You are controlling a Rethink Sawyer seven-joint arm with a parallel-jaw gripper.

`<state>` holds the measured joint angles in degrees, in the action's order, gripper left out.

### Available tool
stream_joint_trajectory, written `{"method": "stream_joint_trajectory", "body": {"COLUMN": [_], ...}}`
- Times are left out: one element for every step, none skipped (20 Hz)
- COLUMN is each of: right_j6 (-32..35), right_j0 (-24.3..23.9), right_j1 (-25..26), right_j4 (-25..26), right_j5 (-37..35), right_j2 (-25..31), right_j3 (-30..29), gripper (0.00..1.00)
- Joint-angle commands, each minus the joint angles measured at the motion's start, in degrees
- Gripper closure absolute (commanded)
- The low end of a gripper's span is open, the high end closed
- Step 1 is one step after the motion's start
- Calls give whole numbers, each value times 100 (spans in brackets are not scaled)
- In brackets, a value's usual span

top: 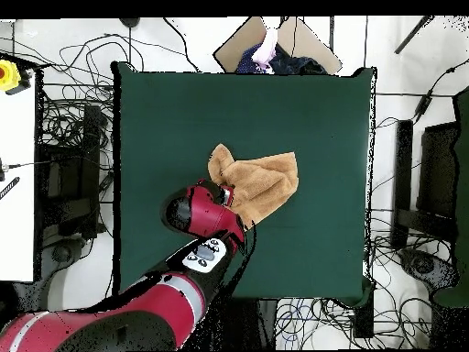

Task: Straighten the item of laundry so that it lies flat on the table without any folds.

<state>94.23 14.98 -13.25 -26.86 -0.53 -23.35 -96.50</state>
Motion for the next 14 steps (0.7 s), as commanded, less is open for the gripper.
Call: {"method": "stream_joint_trajectory", "body": {"right_j6": [1657, 1627, 1580, 1543, 1491, 1427, 1366, 1307, 1247, 1194, 1144, 1110, 1092, 1074], "right_j0": [-86, -86, -71, -57, -56, -80, -115, -137, -205, -232, -304, -370, -416, -462], "right_j1": [522, 453, 362, 228, 77, -120, -297, -469, -614, -723, -799, -847, -862, -877], "right_j4": [-392, -366, -342, -313, -278, -225, -182, -145, -101, -70, -37, -11, 4, 19], "right_j5": [179, 114, 0, -139, -303, -465, -627, -814, -916, -1049, -1082, -1074, -1049, -1023], "right_j2": [968, 959, 920, 895, 869, 857, 862, 853, 902, 904, 970, 1044, 1098, 1152], "right_j3": [13, -19, -44, -109, -164, -244, -305, -363, -418, -454, -493, -536, -560, -584], "gripper": [100, 100, 100, 100, 100, 100, 100, 100, 100, 100, 100, 100, 100, 100]}}
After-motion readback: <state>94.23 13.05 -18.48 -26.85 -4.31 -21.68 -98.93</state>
